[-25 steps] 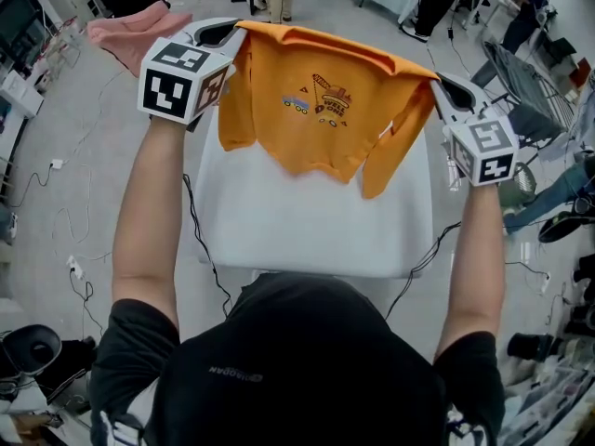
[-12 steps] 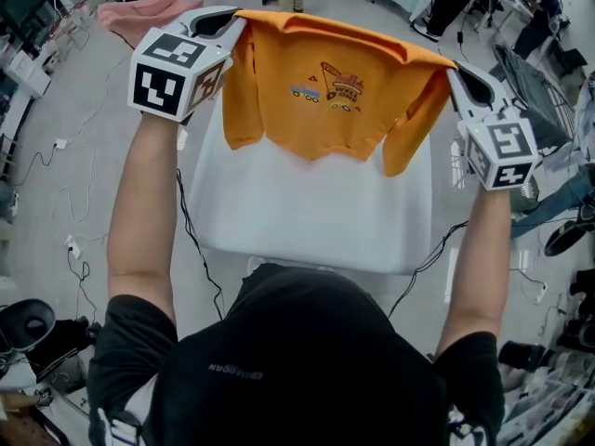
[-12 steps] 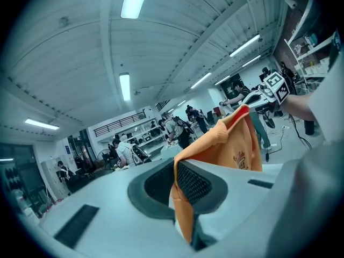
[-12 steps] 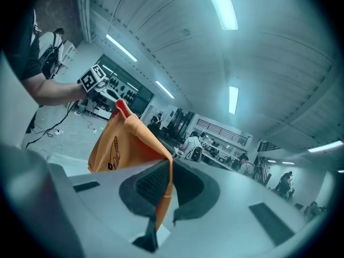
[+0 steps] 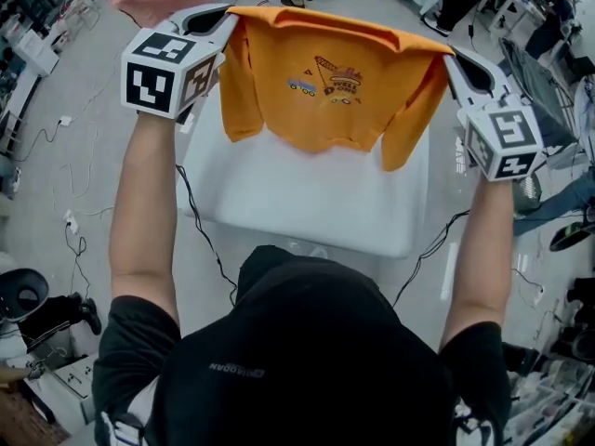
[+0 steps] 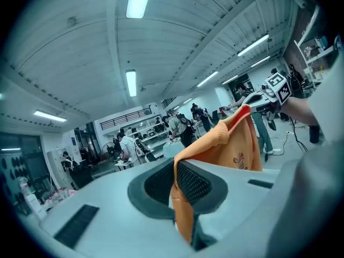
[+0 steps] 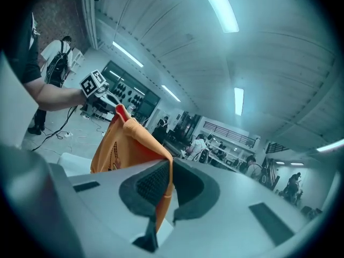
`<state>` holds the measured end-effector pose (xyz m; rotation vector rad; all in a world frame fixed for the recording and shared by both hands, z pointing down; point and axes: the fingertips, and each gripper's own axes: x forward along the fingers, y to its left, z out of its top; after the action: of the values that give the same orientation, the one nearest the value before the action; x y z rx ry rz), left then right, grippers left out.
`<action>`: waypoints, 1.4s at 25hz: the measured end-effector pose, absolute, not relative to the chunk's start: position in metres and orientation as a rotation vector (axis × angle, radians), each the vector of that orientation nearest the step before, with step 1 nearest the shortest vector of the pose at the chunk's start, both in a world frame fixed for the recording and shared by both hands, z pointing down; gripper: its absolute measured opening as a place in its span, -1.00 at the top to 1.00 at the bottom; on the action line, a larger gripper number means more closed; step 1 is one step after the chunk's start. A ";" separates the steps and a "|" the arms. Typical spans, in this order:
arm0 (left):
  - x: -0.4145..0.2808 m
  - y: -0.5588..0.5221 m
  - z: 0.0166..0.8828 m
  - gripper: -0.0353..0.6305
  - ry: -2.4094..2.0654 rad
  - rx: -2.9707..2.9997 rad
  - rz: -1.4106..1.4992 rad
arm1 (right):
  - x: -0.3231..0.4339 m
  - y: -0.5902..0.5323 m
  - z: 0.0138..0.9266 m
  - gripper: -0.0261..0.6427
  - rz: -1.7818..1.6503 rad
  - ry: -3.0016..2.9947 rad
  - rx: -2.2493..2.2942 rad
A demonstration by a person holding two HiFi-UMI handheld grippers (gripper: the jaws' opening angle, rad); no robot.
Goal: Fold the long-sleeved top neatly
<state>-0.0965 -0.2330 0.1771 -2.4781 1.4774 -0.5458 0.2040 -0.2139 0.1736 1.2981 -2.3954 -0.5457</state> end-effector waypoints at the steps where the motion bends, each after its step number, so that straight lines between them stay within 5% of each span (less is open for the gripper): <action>1: -0.094 -0.227 0.178 0.84 1.468 -2.481 -0.542 | 0.206 -0.207 0.174 0.86 -0.542 -2.397 1.309; 23: -0.126 -0.049 0.177 0.84 1.172 -2.619 -0.433 | 0.166 0.004 0.183 0.86 -0.458 -2.280 1.502; 35: -0.112 -0.094 0.251 0.84 1.189 -2.754 -0.566 | 0.182 -0.040 0.247 0.86 -0.283 -2.221 1.517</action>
<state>-0.1122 -0.0944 0.2508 -2.7536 1.1887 -0.5664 0.1819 -0.0401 0.2466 1.5171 -2.2206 -0.2830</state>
